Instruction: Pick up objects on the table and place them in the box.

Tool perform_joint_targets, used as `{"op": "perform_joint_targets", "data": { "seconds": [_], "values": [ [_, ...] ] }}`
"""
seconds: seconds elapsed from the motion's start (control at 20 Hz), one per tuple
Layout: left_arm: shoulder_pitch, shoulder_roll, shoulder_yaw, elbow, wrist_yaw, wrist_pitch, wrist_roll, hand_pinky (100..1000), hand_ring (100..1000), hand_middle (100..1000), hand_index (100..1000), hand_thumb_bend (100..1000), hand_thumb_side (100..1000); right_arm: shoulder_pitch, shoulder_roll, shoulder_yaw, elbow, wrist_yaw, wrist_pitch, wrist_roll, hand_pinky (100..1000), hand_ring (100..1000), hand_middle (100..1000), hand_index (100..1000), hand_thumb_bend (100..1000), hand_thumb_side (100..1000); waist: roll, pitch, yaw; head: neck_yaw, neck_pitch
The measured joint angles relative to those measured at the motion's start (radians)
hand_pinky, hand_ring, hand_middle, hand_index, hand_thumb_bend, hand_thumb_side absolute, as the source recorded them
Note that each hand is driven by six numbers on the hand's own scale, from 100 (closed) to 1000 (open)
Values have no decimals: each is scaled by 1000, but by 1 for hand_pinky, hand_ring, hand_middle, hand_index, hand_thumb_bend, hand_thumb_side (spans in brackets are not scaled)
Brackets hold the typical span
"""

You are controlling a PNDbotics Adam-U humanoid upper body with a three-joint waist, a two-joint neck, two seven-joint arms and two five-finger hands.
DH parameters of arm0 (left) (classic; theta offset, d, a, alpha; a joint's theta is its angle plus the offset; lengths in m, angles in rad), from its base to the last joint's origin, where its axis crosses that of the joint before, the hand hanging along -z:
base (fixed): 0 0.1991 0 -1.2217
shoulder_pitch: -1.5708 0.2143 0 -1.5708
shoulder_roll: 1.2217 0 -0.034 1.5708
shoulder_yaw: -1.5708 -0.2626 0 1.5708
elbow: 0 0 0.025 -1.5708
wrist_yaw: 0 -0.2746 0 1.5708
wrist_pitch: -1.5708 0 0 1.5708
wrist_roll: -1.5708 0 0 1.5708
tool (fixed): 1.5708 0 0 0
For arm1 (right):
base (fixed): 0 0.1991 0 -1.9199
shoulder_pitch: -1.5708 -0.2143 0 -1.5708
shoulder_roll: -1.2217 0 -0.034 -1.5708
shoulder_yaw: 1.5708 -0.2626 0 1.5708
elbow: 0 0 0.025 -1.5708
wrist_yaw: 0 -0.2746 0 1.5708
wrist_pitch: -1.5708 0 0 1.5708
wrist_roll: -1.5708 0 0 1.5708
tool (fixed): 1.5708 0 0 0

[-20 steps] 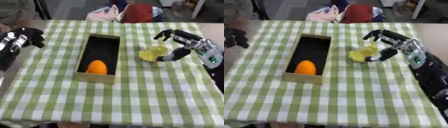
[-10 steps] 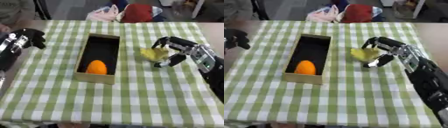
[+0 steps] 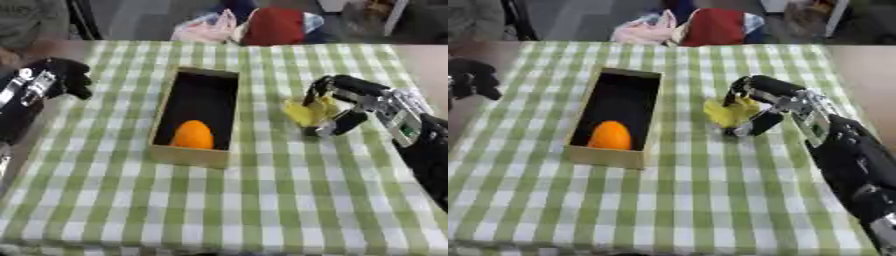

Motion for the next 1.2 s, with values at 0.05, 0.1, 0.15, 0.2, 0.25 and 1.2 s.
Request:
{"op": "perform_joint_targets", "data": {
  "seconds": [0.05,0.1,0.15,0.2,0.25,1.2],
  "values": [
    [0,0,0,0,0,1,0,649,588,577,742,100,871,0,1,-1,1,7,2,-11,670,747,487,579,445,221,-1,0,0,0,0],
    [0,0,0,0,0,1,-1,649,588,577,742,100,871,0,1,-1,2,12,4,-22,664,742,475,564,435,184,-1,0,0,0,0],
    [0,0,0,0,0,1,-1,649,588,577,742,100,872,0,1,-1,2,17,6,-34,657,736,464,553,424,156,-1,0,0,0,0],
    [0,0,0,0,0,1,-1,649,588,577,742,100,873,0,2,-3,2,22,9,-46,651,726,451,540,408,124,-1,0,0,0,0],
    [0,0,0,0,0,2,0,649,588,577,742,100,873,1,2,-4,3,27,12,-59,640,712,430,520,372,100,-1,0,0,0,0],
    [0,0,0,-1,6,6,-5,653,587,576,741,100,880,-28,-27,43,-142,-132,26,-159,600,653,344,446,141,100,-7,0,-5,-4,0]
  ]
}}
